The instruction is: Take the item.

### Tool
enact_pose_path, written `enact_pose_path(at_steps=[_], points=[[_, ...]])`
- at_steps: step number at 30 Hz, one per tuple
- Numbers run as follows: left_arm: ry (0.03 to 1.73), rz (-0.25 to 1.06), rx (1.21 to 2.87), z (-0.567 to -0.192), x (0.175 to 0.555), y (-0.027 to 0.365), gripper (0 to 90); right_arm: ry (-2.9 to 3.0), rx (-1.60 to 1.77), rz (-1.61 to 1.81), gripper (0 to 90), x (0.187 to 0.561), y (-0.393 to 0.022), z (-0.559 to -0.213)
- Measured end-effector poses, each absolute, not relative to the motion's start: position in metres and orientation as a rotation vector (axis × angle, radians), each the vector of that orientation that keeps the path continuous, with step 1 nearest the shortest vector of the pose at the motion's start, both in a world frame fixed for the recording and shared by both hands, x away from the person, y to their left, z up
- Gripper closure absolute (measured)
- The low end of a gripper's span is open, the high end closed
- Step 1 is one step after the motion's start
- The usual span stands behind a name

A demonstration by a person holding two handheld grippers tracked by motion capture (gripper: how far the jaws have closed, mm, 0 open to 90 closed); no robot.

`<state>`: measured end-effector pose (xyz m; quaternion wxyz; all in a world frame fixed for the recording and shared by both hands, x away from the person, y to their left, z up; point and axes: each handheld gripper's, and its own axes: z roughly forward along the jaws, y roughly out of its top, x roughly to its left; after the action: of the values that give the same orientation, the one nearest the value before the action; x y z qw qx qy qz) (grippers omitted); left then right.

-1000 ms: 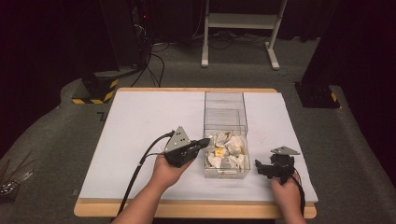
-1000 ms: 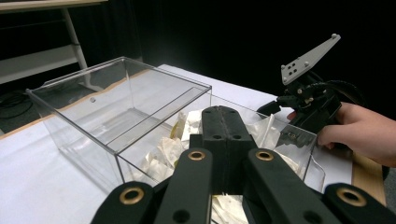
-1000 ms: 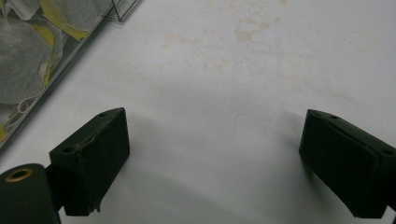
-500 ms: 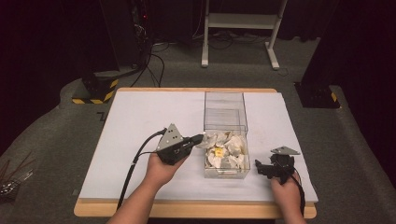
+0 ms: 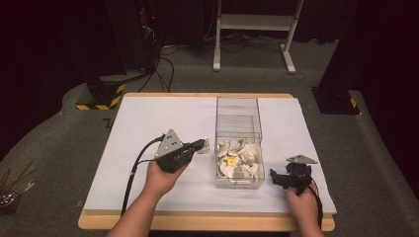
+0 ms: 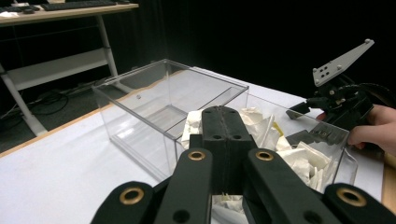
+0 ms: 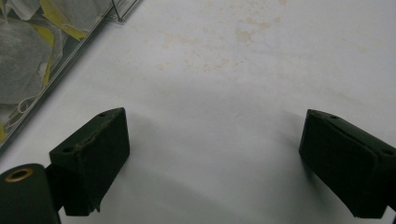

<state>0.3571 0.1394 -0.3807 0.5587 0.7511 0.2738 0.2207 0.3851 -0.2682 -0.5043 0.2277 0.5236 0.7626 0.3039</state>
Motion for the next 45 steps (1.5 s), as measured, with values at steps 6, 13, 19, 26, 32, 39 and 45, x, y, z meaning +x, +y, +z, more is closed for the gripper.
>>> enact_pose_path(at_steps=[6,13,19,26,32,39,45], points=[[0.674,0.534,1.762,-0.382,0.357,0.152,90.0,2.101,1.442,0.837,8.3,0.385,-0.268,-0.504],[0.704,0.556,1.753,-0.383,0.357,0.169,90.0,2.101,1.443,0.837,8.2,0.385,-0.268,-0.504],[0.732,0.573,1.752,-0.385,0.356,0.184,90.0,2.101,1.443,0.837,8.2,0.385,-0.268,-0.504],[0.766,0.572,1.751,-0.391,0.357,0.195,90.0,2.101,1.443,0.837,8.2,0.385,-0.268,-0.504],[0.805,0.555,1.757,-0.402,0.359,0.203,90.0,2.101,1.443,0.837,8.2,0.385,-0.268,-0.504],[0.826,0.532,1.767,-0.412,0.360,0.205,90.0,2.101,1.443,0.837,8.2,0.385,-0.268,-0.504],[0.846,0.510,1.788,-0.422,0.363,0.204,90.0,2.101,1.442,0.837,8.2,0.385,-0.268,-0.504]])
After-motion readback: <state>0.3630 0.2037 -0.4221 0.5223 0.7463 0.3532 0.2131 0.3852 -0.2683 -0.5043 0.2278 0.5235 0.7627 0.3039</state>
